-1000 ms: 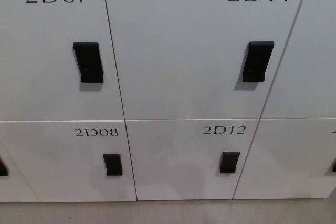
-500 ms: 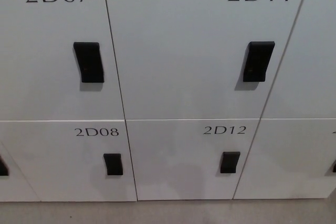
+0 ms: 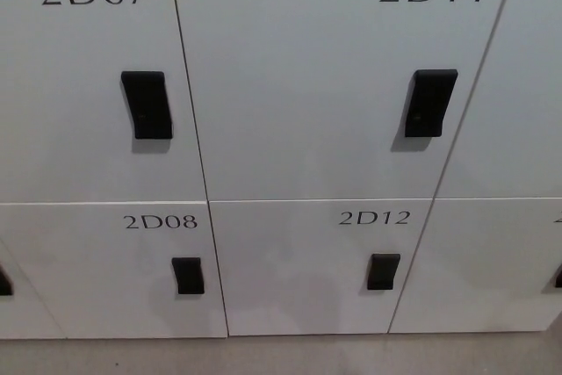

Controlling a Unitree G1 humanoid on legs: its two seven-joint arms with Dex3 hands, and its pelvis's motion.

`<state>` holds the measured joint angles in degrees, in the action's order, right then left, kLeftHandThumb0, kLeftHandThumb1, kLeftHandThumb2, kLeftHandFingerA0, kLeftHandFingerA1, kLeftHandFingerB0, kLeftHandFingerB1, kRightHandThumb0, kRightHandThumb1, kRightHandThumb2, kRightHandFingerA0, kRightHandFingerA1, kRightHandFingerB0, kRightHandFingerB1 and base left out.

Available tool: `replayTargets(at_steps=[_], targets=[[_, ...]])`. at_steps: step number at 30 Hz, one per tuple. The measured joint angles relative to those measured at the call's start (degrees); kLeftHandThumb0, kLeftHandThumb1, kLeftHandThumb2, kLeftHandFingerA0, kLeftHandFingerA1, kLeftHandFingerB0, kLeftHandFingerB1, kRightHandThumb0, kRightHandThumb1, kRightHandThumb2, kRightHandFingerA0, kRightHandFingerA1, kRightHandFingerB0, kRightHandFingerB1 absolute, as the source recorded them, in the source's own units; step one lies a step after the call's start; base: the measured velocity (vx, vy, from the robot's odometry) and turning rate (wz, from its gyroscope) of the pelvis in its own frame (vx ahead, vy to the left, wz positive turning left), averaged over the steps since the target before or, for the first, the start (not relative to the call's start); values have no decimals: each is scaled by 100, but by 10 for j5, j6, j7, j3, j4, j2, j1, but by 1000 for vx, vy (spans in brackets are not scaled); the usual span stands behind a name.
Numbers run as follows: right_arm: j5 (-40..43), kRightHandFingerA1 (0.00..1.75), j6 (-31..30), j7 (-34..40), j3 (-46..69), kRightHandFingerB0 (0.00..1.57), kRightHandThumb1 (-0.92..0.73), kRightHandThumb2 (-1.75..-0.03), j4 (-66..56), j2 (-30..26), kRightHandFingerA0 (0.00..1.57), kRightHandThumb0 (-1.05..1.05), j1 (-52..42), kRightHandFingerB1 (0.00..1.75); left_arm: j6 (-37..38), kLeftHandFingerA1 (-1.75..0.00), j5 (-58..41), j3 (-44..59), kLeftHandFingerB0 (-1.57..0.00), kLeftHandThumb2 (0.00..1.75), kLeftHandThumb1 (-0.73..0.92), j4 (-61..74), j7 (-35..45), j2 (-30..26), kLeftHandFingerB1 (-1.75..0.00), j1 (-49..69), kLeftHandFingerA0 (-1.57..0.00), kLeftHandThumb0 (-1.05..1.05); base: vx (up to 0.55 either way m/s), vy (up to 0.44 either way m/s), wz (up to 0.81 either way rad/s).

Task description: The robot uses its left hand to push the door of an open cabinet towards the right and closes it

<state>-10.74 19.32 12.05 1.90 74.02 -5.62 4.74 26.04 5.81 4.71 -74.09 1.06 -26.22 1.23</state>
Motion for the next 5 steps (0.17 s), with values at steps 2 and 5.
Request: replayTargets(at_steps=[2,5], targets=[[0,40,0,1,1,44,-77,-63,1,-2,48,-48,-4,37,0,-37,0,3,-40,64,79,-1,1,1,-34,3,-49,-61,0,0,0],[2,40,2,2,9,45,-77,-63,1,-2,48,-46,-5,38,0,-37,-2,9,-39,64,80,0,4,1,-34,3,-48,-61,0,0,0]])
